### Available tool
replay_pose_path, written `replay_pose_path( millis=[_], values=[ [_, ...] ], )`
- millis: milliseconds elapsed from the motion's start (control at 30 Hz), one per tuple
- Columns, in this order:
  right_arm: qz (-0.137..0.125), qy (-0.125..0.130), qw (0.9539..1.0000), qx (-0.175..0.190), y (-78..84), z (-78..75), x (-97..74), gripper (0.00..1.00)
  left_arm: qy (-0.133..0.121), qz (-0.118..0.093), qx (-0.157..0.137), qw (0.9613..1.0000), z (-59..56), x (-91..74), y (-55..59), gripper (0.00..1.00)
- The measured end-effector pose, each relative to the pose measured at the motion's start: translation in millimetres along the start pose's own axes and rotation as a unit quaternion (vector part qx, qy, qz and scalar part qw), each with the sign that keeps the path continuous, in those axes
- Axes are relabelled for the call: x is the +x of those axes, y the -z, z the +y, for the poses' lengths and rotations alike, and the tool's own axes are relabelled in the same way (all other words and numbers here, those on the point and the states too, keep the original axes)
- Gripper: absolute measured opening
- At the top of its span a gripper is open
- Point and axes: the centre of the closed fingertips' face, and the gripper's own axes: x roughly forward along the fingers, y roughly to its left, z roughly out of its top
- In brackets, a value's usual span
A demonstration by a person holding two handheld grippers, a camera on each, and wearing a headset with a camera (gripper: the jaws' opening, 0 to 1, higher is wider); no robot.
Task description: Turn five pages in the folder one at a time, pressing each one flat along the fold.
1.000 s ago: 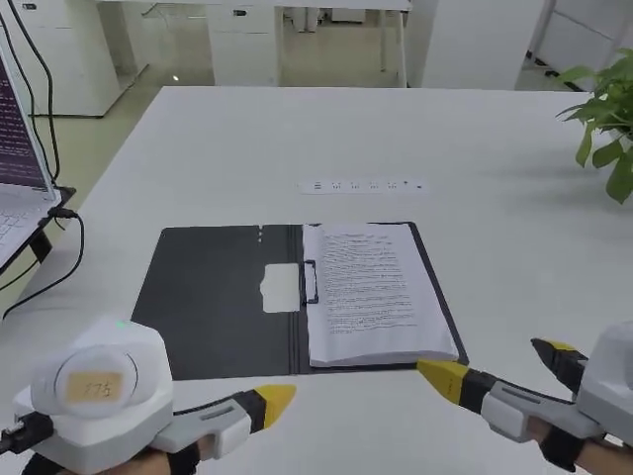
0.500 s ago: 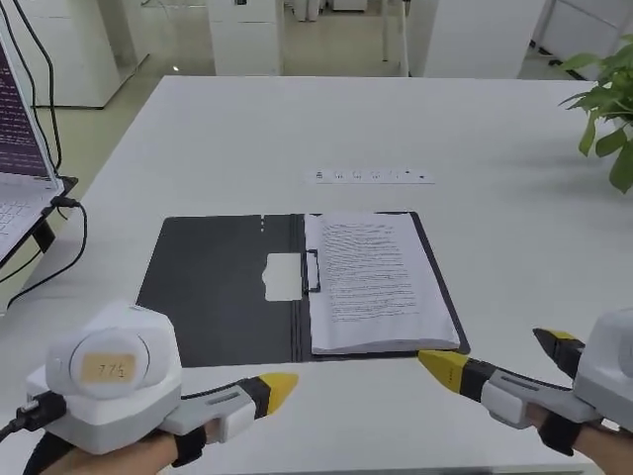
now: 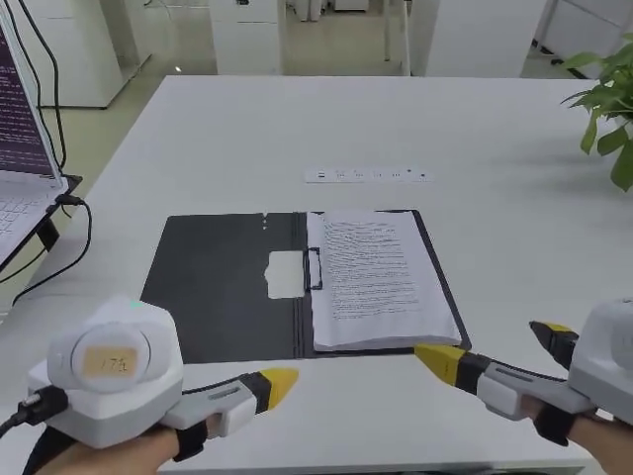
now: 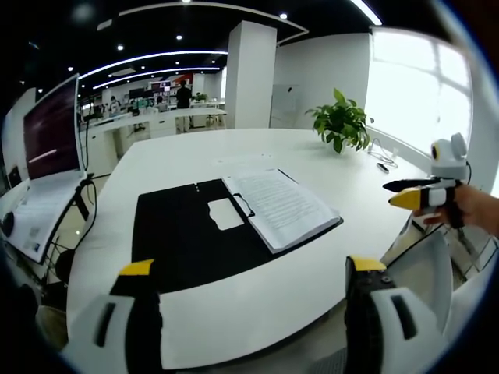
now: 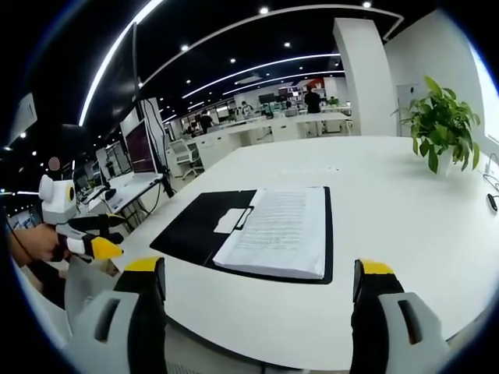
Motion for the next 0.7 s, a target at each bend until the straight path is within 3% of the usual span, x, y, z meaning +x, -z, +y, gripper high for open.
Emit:
replay_pose_path(
  millis=[700],
  values=[
    [-0.005, -0.012, 0.9999, 0.001, -0.1, 5.2, -3.0, 1.0, -0.002, -0.006, 0.008, 0.9999, -8.1, 2.0, -5.8, 0.99]
  ],
)
